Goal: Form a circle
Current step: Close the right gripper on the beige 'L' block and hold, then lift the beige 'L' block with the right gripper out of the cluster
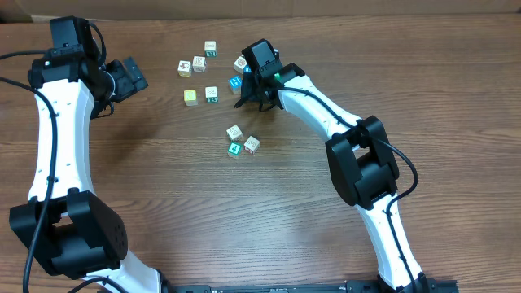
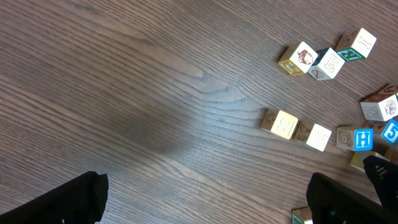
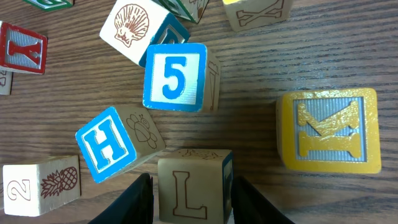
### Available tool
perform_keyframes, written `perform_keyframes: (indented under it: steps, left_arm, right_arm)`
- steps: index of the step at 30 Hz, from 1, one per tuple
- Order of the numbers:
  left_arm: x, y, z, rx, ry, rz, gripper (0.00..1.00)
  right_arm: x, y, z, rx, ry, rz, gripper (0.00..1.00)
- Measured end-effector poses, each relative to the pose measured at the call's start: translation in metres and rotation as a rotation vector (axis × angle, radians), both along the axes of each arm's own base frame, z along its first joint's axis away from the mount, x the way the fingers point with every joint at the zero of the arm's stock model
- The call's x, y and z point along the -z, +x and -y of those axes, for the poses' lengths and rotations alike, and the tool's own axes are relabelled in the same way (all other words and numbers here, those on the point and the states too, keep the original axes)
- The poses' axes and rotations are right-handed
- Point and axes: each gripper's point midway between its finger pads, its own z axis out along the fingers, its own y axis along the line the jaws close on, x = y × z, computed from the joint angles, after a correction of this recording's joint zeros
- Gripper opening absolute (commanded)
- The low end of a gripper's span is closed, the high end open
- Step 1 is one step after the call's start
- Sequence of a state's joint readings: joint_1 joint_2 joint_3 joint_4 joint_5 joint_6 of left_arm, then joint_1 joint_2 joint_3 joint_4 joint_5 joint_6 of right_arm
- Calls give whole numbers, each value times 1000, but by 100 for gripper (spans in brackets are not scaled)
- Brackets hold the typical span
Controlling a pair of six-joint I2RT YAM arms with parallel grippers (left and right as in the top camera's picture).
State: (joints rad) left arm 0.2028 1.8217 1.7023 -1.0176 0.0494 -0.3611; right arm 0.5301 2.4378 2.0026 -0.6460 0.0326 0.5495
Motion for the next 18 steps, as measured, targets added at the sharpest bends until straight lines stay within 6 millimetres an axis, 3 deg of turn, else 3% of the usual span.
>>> perform_keyframes:
  steps: [10,14,16,18]
  left_arm:
    - [0,0,0,0,0,0,100]
    - [0,0,0,0,0,0,99]
    - [0,0,0,0,0,0,99]
    - [0,0,0,0,0,0,100]
  right_arm:
    - [0,0,0,0,1,0,39]
    - [-1,1,-1,-1,5,6,45]
    - [-1,2,-1,-1,7,7,43]
    - [-1,1,-1,-2,6,6,36]
